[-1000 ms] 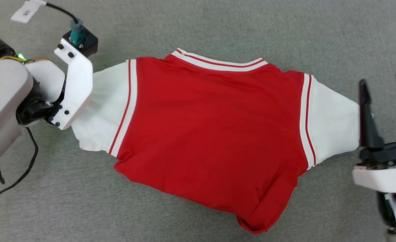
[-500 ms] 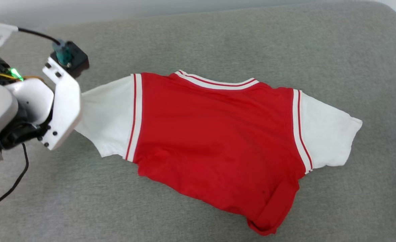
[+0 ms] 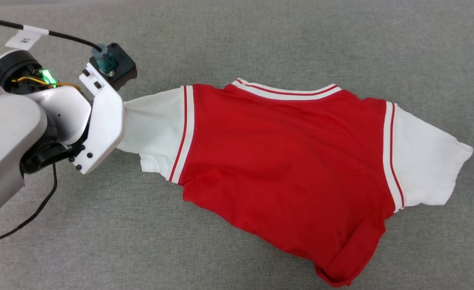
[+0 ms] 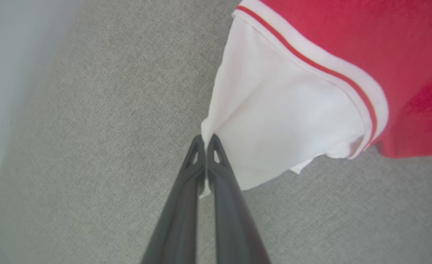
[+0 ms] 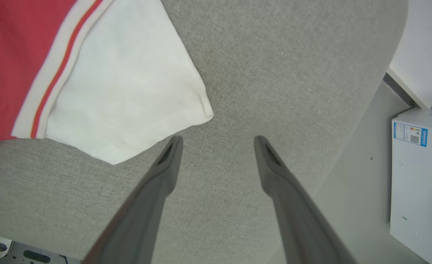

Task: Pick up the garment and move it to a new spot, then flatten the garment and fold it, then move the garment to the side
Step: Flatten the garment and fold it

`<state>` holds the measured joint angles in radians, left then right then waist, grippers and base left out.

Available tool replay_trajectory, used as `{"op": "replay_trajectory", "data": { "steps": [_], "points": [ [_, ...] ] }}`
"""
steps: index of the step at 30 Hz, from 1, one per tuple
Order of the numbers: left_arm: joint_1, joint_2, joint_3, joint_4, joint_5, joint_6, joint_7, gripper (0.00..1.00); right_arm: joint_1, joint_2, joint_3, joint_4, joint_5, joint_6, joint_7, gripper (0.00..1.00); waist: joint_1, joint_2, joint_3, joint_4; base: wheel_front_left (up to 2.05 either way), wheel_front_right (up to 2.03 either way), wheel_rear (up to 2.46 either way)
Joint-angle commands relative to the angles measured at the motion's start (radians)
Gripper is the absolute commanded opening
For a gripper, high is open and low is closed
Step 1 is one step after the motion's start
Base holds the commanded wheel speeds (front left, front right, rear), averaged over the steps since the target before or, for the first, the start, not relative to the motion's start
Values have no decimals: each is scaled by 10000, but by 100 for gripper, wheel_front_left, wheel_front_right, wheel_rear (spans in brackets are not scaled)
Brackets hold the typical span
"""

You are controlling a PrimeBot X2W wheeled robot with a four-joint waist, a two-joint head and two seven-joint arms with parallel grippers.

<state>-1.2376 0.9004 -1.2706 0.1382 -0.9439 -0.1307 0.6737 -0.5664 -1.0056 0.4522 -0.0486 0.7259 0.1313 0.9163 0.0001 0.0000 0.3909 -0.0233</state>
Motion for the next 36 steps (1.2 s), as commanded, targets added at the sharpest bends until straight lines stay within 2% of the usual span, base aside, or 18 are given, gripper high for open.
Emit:
{"op": "replay_trajectory", "data": {
  "steps": [1, 6, 15, 16, 17, 18, 22, 29, 36],
  "points": [
    [-164, -49, -6, -15, 66, 35, -85, 0, -339, 24, 259, 207, 244, -11, 367, 100, -1, 0, 283, 149, 0, 0, 0],
    [-384, -128, -4, -27, 146, 35, -195, 0, -885, 442, 742, 1092, 661, -11, 885, 100, -1, 0, 770, 345, 0, 0, 0],
    [-527, -262, -33, 83, 188, 35, -346, 0, -596, 1446, 1935, 2212, 997, -8, 297, 100, -1, 0, 1294, 551, 0, 0, 0],
    [-520, -258, -36, 112, 177, 35, -349, 0, -582, 1503, 2060, 2243, 1009, -8, 199, 93, -1, 0, 1292, 537, 0, 0, 0],
    [-479, -253, -41, 151, 172, 35, -369, 0, -620, 1558, 2176, 2237, 1013, -8, 55, 8, -1, 0, 1250, 501, 0, 0, 0],
    [-411, -245, -46, 180, 152, 35, -371, 0, -705, 1568, 2247, 2251, 986, -7, -75, 0, -1, 0, 1184, 461, 0, 0, 0],
    [-128, -229, -58, 347, 128, 35, -650, 0, -1132, 1295, 2223, 2346, 867, -8, -768, 0, -1, 0, 685, 302, 0, 0, 0],
    [306, -111, -50, 451, 265, 35, -1670, 0, -1535, 1025, 1868, 2201, 590, -10, -2713, 0, -1, 0, -638, 137, 0, 0, 0],
    [39, 21, 103, 287, 1151, 127, -2969, 0, -1721, 796, 1234, 1998, 218, -10, -4161, 0, -1, 0, -1790, 235, 0, 0, 0]
  ]
}}
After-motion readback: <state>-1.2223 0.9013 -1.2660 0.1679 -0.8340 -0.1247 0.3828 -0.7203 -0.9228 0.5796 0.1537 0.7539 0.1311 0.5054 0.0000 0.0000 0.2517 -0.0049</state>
